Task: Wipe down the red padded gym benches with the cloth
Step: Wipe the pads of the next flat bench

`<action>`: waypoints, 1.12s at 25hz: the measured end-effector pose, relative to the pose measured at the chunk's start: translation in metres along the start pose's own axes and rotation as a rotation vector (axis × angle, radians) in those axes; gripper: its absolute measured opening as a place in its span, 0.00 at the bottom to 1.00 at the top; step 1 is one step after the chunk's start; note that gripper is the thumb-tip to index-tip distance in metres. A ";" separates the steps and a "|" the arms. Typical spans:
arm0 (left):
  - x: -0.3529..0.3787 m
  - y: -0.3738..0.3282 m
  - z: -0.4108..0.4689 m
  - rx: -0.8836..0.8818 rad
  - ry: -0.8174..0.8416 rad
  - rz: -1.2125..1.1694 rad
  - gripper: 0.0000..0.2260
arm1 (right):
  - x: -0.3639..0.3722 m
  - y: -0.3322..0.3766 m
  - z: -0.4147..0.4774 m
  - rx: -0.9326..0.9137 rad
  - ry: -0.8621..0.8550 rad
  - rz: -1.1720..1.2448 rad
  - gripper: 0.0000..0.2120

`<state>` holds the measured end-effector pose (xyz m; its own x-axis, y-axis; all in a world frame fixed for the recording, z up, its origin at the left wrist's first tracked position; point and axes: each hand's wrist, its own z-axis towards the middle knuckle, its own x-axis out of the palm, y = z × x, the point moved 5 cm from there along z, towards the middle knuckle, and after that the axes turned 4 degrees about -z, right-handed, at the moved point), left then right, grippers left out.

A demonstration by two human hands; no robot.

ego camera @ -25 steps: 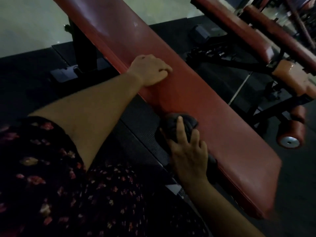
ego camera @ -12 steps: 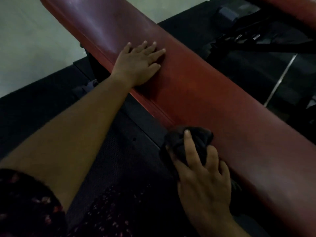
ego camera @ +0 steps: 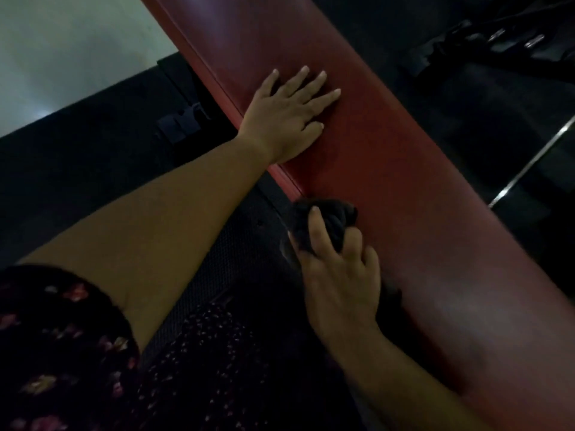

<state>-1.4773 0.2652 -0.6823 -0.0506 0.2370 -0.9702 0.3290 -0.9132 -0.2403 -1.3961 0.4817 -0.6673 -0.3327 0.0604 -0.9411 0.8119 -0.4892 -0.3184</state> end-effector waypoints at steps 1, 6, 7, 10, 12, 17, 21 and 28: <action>-0.004 0.001 0.001 0.007 0.046 -0.020 0.25 | -0.003 0.005 0.021 -0.024 0.025 0.016 0.22; -0.012 0.012 -0.004 0.152 0.193 -0.038 0.24 | -0.006 0.004 0.055 -0.136 0.094 -0.023 0.26; -0.012 0.014 -0.004 0.170 0.213 -0.014 0.24 | -0.008 0.003 0.057 -0.169 0.089 -0.044 0.26; -0.015 0.017 0.001 0.162 0.316 -0.062 0.25 | -0.009 0.015 0.085 -0.259 0.132 -0.025 0.25; -0.013 0.015 0.003 0.156 0.360 -0.070 0.25 | -0.009 0.021 0.098 -0.282 0.143 -0.021 0.26; -0.008 0.018 0.005 0.144 0.370 -0.079 0.25 | 0.004 0.016 0.090 -0.331 0.119 0.071 0.32; -0.014 0.018 0.002 0.164 0.296 -0.131 0.24 | 0.011 0.020 0.093 -0.359 0.121 0.116 0.31; -0.063 0.156 0.051 -0.226 -0.076 0.012 0.25 | 0.012 0.022 0.087 -0.276 0.175 0.099 0.27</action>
<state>-1.4715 0.0910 -0.6601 -0.1139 0.1930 -0.9746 0.5324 -0.8164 -0.2239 -1.4242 0.3958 -0.6756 -0.1781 0.1844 -0.9666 0.9432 -0.2479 -0.2211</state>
